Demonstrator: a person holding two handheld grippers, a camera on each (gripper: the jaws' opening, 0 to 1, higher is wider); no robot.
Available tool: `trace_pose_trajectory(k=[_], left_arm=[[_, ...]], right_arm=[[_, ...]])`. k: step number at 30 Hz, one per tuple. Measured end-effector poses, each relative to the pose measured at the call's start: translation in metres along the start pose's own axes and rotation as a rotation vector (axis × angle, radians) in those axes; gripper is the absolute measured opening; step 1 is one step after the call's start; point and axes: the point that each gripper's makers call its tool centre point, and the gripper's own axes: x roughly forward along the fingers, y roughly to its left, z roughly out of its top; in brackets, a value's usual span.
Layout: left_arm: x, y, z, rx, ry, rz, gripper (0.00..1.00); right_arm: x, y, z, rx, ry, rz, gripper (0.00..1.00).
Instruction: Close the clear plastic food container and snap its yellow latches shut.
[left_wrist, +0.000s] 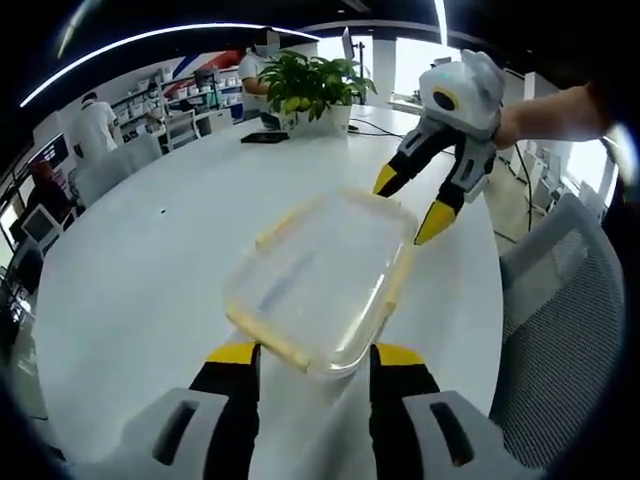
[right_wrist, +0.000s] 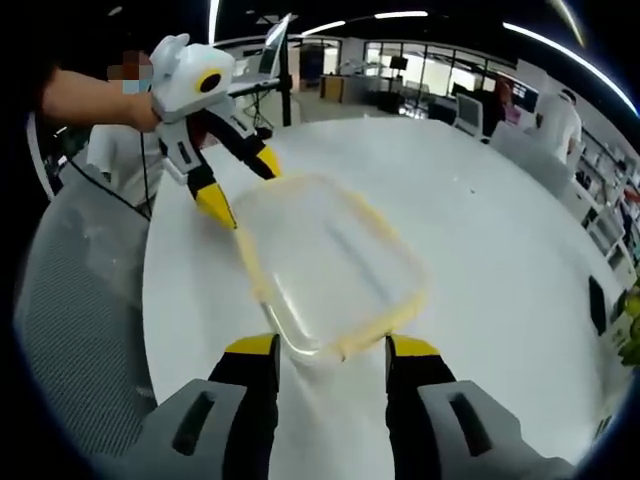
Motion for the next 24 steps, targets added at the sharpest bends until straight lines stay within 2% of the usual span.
trace_pose_trajectory(k=[24], left_arm=[[-0.003, 0.030, -0.007, -0.014, 0.021, 0.021, 0.38]], right_arm=[[0.022, -0.009, 0.022, -0.009, 0.018, 0.006, 0.39]])
